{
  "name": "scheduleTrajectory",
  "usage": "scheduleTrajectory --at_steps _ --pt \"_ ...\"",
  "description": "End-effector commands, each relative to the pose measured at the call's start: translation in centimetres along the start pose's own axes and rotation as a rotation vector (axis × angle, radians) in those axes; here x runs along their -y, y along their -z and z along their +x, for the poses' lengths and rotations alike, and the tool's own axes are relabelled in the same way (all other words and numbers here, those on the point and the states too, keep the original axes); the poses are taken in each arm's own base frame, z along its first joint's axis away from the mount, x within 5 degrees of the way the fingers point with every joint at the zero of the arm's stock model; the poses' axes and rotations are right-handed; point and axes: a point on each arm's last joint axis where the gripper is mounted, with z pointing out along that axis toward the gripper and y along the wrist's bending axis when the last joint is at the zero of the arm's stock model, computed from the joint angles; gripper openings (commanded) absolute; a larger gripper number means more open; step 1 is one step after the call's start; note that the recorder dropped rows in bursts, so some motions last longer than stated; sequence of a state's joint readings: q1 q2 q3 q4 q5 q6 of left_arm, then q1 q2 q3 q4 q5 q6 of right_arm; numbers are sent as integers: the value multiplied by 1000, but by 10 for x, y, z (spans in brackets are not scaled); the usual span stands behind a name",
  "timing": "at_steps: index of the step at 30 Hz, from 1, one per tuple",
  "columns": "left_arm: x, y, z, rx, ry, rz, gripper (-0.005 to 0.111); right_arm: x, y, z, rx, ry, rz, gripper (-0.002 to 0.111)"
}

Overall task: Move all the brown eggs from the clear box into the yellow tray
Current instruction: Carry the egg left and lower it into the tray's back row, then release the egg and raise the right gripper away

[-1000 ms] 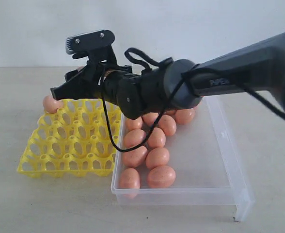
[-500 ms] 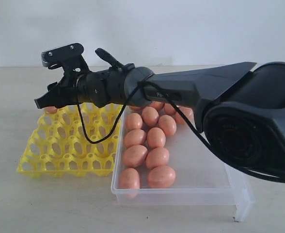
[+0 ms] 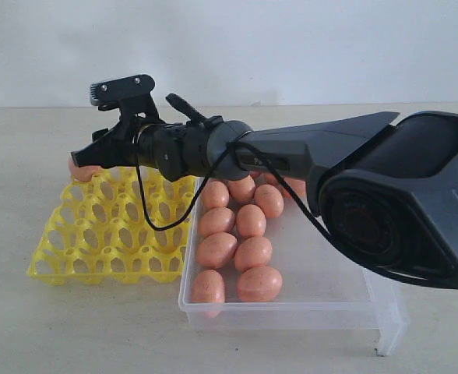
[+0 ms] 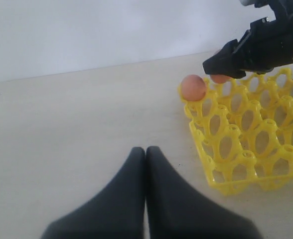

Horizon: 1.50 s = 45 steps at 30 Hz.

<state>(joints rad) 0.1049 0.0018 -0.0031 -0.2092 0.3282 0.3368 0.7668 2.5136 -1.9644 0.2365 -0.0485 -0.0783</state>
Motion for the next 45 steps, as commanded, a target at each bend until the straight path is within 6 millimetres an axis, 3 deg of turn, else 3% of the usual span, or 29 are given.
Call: scheduleTrajectory --at_steps 1,5,11,16,24,31,38,45 --pt "0 0 0 12 15 -6 -4 2 -4 10 -44 29 1 0" --pt "0 0 0 12 15 -6 -4 3 -8 19 -62 34 3 2" --pt "0 0 0 12 15 -6 -4 3 -7 13 -14 45 6 40" --pt "0 0 0 12 15 -6 -4 3 -7 12 -12 51 6 54" --pt "0 0 0 12 15 -6 -4 1 -4 8 -8 54 2 57" --pt "0 0 0 12 15 -6 -4 -3 7 -14 9 103 -7 57" --pt "0 0 0 12 15 -6 -4 -3 8 -14 -12 103 -10 57" --pt "0 0 0 12 15 -6 -4 -8 26 -44 16 99 -22 56"
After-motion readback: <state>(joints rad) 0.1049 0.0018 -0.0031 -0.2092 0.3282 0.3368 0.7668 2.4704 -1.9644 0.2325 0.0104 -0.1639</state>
